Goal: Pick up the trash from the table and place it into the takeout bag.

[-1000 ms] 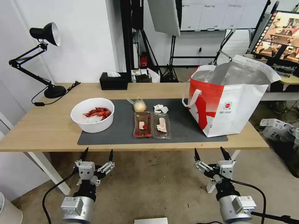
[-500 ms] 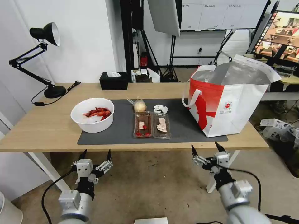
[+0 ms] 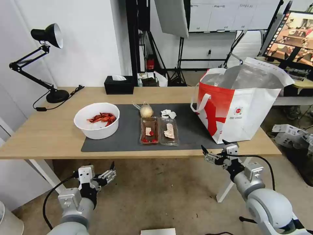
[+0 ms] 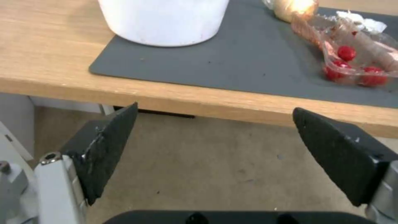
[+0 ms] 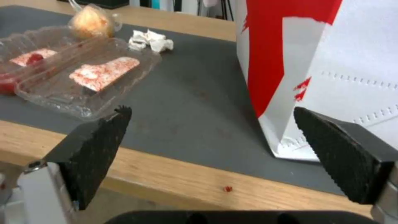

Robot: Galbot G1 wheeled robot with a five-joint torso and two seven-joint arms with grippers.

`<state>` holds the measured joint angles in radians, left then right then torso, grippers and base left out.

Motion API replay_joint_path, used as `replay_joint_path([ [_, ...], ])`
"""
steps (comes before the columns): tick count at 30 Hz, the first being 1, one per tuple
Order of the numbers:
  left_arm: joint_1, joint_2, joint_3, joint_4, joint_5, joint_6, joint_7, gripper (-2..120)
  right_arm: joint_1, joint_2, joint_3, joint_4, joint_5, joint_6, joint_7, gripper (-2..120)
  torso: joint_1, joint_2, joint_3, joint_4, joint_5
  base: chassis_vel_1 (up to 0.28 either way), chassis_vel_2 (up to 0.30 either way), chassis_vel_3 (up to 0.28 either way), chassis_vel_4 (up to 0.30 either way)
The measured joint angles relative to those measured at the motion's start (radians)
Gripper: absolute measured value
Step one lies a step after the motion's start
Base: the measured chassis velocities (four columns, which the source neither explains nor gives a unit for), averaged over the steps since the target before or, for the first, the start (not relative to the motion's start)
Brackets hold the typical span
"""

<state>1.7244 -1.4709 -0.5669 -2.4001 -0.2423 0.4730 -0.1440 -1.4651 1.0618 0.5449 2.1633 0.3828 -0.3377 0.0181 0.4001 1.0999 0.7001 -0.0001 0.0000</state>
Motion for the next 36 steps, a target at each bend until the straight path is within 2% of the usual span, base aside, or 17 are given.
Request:
replay_joint_path([
  [1,-0.001,0.0,0.001,0.0,-0.008,-0.032,0.003,100,0.001,0.001,-0.003,0.001,0.012,0.029,0.0,100,0.0,0.0,0.0,0.0,0.0001,0.0,0.0,0.0,0.0],
  [2,-0.001,0.0,0.001,0.0,-0.008,-0.032,0.003,100,0.001,0.001,-0.003,0.001,0.012,0.029,0.0,100,0.0,0.0,0.0,0.0,0.0001,0.0,0.0,0.0,0.0],
  [5,-0.004,-0.003,0.006,-0.001,-0.036,-0.16,0.021,100,0.003,0.009,-0.014,0.016,0.059,0.152,-0.003,100,0.0,0.0,0.0,0.0,-0.0001,0.0,0.0,0.0,0.0],
  [6,-0.004,-0.003,0.006,-0.001,-0.036,-0.16,0.021,100,0.003,0.009,-0.014,0.016,0.059,0.152,-0.003,100,0.0,0.0,0.0,0.0,-0.0001,0.0,0.0,0.0,0.0],
  [8,-0.005,-0.006,0.01,-0.001,-0.049,-0.205,0.028,100,0.005,0.016,-0.022,0.028,0.092,0.24,-0.006,100,0.0,0.0,0.0,0.0001,-0.0001,0.0,0.0,0.0,0.0],
  [12,-0.007,-0.009,0.014,0.0,-0.054,-0.21,0.032,100,0.004,0.021,-0.028,0.027,0.099,0.267,-0.008,100,0.0,0.0,0.0,0.0,0.0,0.0,0.0,0.0,0.0],
  [21,-0.014,-0.009,0.016,0.006,-0.053,-0.21,0.035,100,0.005,0.026,-0.054,0.019,0.137,0.26,-0.003,100,0.0,0.0,0.0,0.0,-0.0001,0.0,0.0,0.0,0.0],
  [22,-0.017,-0.006,0.015,0.007,-0.054,-0.21,0.035,100,0.005,0.026,-0.07,0.022,0.193,0.24,0.014,100,0.0,0.0,0.0,0.0,-0.0001,0.0,0.0,0.0,0.0],
  [24,-0.021,0.001,0.01,0.01,-0.056,-0.21,0.037,100,0.015,0.024,-0.127,0.052,0.437,0.163,0.09,100,0.0,0.0,0.0,-0.0001,-0.0001,0.0,0.0,0.0,0.0],
  [25,-0.021,0.001,0.01,0.01,-0.056,-0.21,0.037,100,0.015,0.024,-0.127,0.052,0.437,0.163,0.09,100,0.0,0.0,0.0,-0.0001,-0.0001,0.0,0.0,0.0,0.0],
  [28,-0.022,0.006,0.008,0.014,-0.058,-0.209,0.039,100,0.06,0.021,-0.193,0.087,0.821,0.096,0.214,100,0.0,0.0,0.0,0.0001,-0.0001,0.0,0.0,0.0,0.0],
  [29,-0.022,0.006,0.008,0.014,-0.058,-0.209,0.039,100,0.06,0.021,-0.193,0.087,0.821,0.096,0.214,100,0.0,0.0,0.0,0.0001,-0.0001,0.0,0.0,0.0,0.0],
  [31,-0.022,0.007,0.007,0.015,-0.058,-0.209,0.039,100,0.094,0.025,-0.218,0.094,1.01,0.081,0.283,100,0.0,0.0,0.0,0.0002,-0.0002,0.0,0.0,0.0,0.0],
  [34,-0.021,0.006,0.007,0.016,-0.058,-0.209,0.039,100,0.108,0.029,-0.229,0.094,1.065,0.079,0.307,100,0.0,0.0,0.0,0.0002,-0.0001,0.0,0.0,0.0,0.0],
  [36,-0.017,0.005,0.004,0.016,-0.057,-0.209,0.039,100,0.146,0.056,-0.245,0.091,1.169,0.073,0.4,100,0.0,0.0,0.0,0.0002,0.0,0.0,0.0,0.0,0.0],
])
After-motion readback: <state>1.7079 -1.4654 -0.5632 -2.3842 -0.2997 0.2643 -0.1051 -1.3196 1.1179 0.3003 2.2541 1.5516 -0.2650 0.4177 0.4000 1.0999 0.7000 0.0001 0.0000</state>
